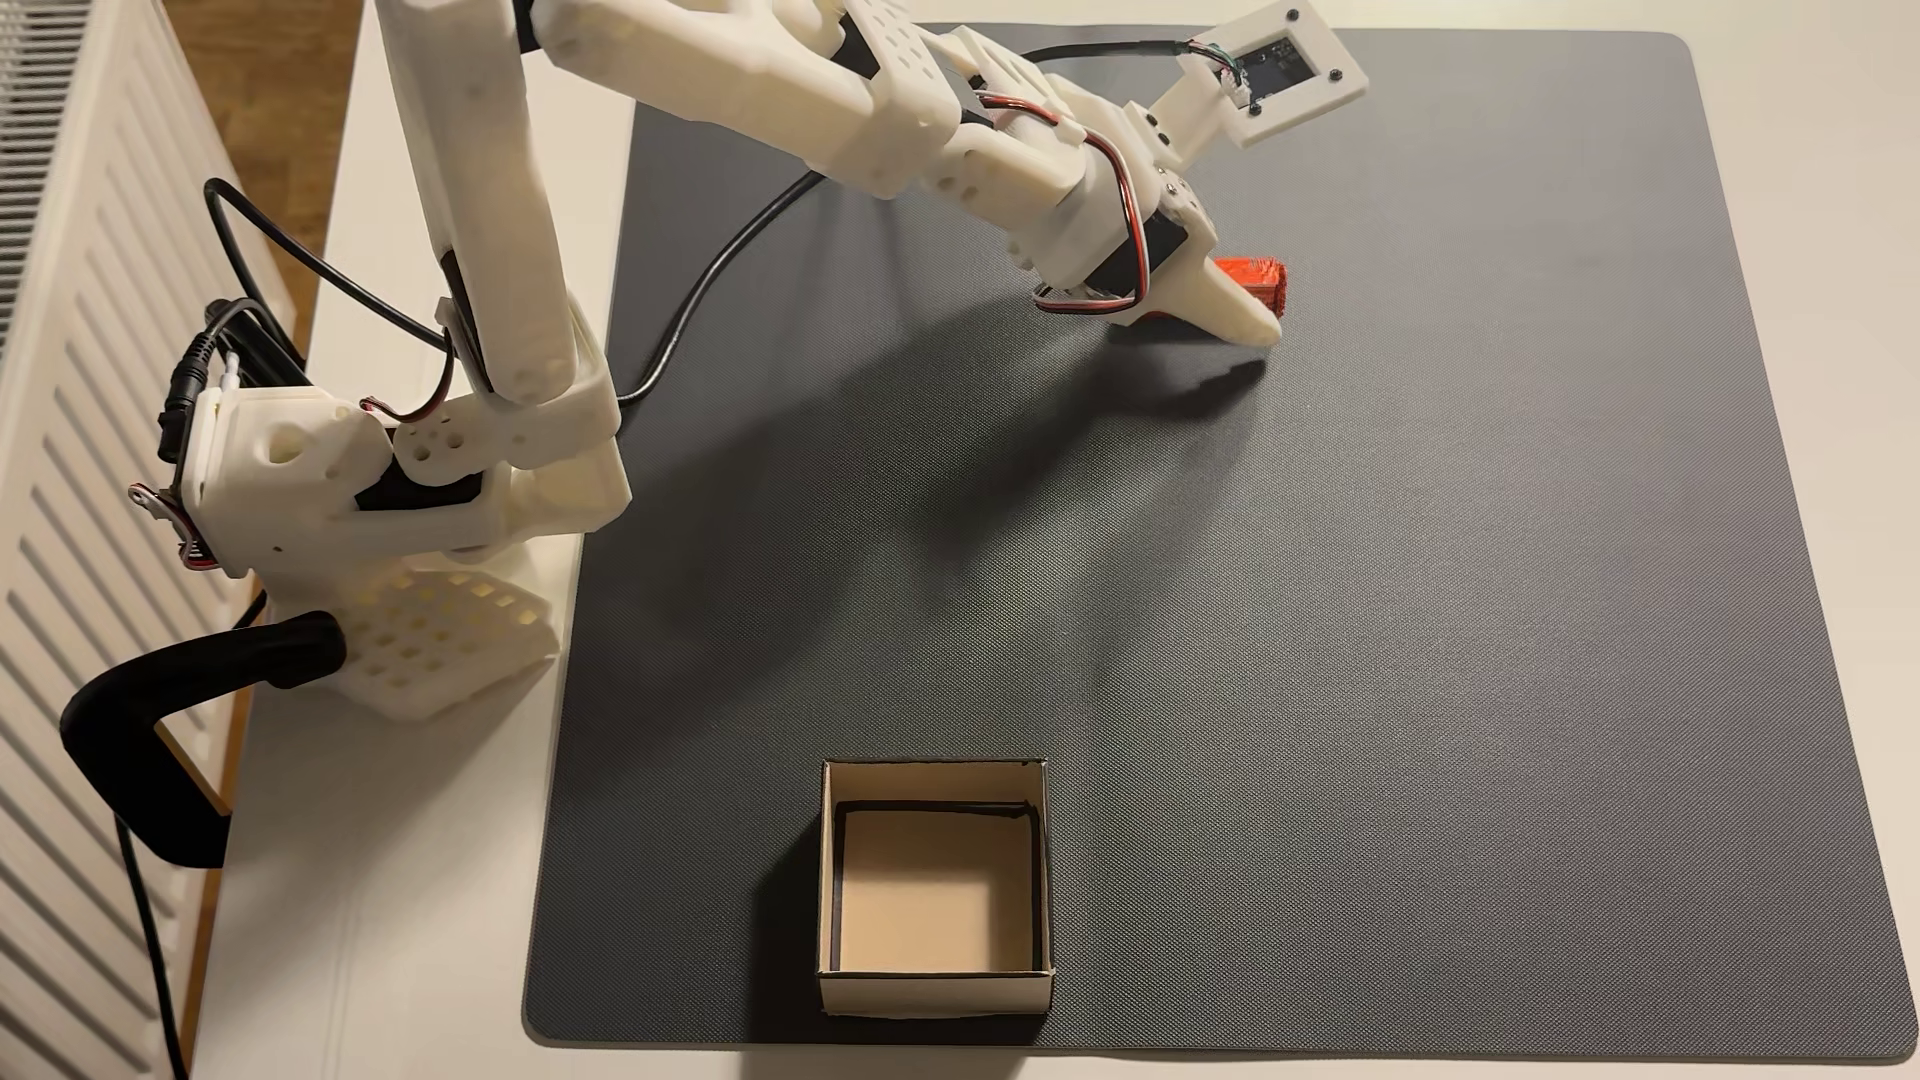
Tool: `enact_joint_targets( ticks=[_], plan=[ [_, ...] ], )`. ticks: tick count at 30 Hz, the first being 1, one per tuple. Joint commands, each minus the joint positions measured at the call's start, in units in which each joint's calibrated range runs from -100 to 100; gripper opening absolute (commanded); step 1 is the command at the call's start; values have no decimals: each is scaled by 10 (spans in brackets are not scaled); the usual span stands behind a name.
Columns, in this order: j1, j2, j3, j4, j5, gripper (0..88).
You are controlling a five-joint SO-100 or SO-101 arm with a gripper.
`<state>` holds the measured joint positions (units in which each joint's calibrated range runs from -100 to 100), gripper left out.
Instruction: Pick the red object and place it in the box
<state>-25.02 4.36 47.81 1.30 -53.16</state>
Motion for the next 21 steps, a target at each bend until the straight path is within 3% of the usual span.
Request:
enact_joint_targets(
  ticks=[1,21],
  plan=[
    [0,7,-17,-9,1,257],
    [7,14,-21,-9,4,247]
  ],
)
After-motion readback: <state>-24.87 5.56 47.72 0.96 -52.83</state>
